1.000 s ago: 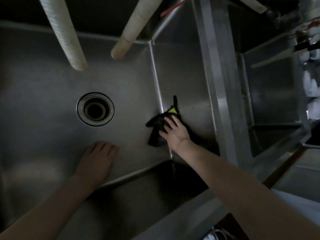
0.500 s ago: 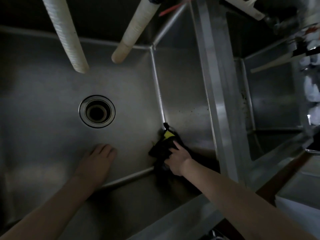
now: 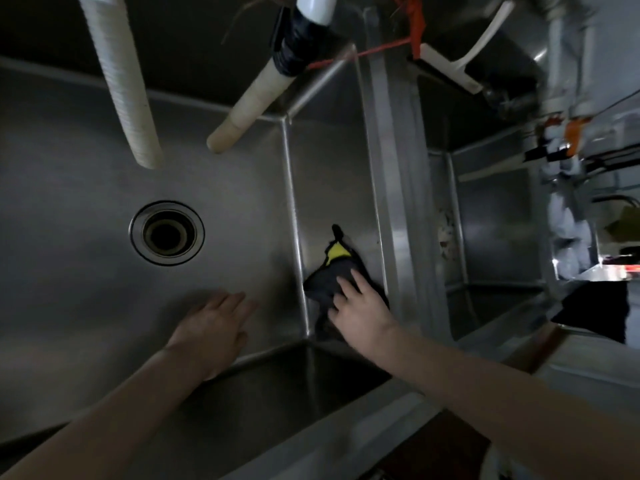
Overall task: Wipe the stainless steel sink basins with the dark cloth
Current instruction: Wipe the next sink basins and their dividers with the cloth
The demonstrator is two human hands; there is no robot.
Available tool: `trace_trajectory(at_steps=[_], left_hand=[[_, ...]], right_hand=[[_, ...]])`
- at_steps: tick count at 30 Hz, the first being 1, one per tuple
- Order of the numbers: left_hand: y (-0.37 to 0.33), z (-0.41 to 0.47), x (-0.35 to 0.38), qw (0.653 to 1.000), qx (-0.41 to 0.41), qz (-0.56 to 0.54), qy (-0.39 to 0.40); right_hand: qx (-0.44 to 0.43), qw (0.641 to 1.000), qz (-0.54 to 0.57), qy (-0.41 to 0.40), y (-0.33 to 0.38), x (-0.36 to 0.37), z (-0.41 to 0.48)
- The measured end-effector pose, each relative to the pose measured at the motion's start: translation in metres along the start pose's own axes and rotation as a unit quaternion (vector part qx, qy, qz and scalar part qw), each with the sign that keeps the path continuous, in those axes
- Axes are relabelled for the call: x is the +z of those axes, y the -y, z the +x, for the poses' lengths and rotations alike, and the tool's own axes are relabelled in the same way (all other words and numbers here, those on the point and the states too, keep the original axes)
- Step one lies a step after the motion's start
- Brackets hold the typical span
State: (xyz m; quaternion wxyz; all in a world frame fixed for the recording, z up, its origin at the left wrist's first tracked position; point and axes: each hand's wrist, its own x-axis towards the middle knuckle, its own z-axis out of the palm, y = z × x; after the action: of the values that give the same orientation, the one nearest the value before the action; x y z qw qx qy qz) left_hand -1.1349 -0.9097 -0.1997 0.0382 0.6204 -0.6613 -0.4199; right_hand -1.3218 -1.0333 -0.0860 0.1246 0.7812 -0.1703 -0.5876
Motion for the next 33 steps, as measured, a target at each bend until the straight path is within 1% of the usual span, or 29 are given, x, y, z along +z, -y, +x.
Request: trace_trajectory(at_steps=[4,7,9,11,13,16,20,23,25,27,30,33], left_hand=[[-0.02,0.001,-0.007,0.998,-0.012,-0.046,-0.04],[-0.019,-0.001,-0.012,0.993,-0.037,-0.077,-0.08],[-0.014,-0.001,-0.014,0.989,-0.053,-0.085,-0.105],[-0.008,0.001,-0.012,0.987,-0.063,-0.092,-0.119],[-0.005,0.005,-0.009,0.985,-0.071,-0.108,-0.113],[-0.008,0.009,-0.007,0.985,-0.07,-0.111,-0.108],[-0.021,0.012,-0.012,0.986,-0.056,-0.105,-0.115],[-0.03,0.016,-0.022,0.988,-0.05,-0.099,-0.112],[-0.036,0.019,-0.031,0.986,-0.047,-0.097,-0.124],[-0.04,0.021,-0.038,0.985,-0.04,-0.094,-0.14],[-0.038,0.023,-0.044,0.981,-0.028,-0.105,-0.16],[-0.034,0.026,-0.041,0.979,-0.034,-0.102,-0.176]], right_hand=[[0.044,0.996,-0.046,-0.055,-0.048,-0.043,0.038],[0.098,0.989,-0.051,-0.093,-0.094,-0.082,0.08],[0.132,0.985,-0.064,-0.093,-0.116,-0.104,0.103],[0.151,0.983,-0.078,-0.075,-0.123,-0.114,0.119],[0.143,0.983,-0.091,-0.07,-0.118,-0.111,0.123],[0.083,0.99,-0.077,-0.08,-0.093,-0.085,0.103],[0.003,0.998,-0.052,-0.047,-0.045,-0.033,0.035],[-0.055,0.997,-0.041,-0.024,-0.026,-0.006,-0.018],[-0.065,0.995,-0.046,-0.062,-0.031,0.0,-0.033],[-0.047,0.992,-0.039,-0.111,-0.044,0.001,-0.028],[-0.018,0.986,-0.03,-0.163,-0.073,-0.024,-0.002],[0.016,0.974,-0.034,-0.225,-0.11,-0.056,0.037]])
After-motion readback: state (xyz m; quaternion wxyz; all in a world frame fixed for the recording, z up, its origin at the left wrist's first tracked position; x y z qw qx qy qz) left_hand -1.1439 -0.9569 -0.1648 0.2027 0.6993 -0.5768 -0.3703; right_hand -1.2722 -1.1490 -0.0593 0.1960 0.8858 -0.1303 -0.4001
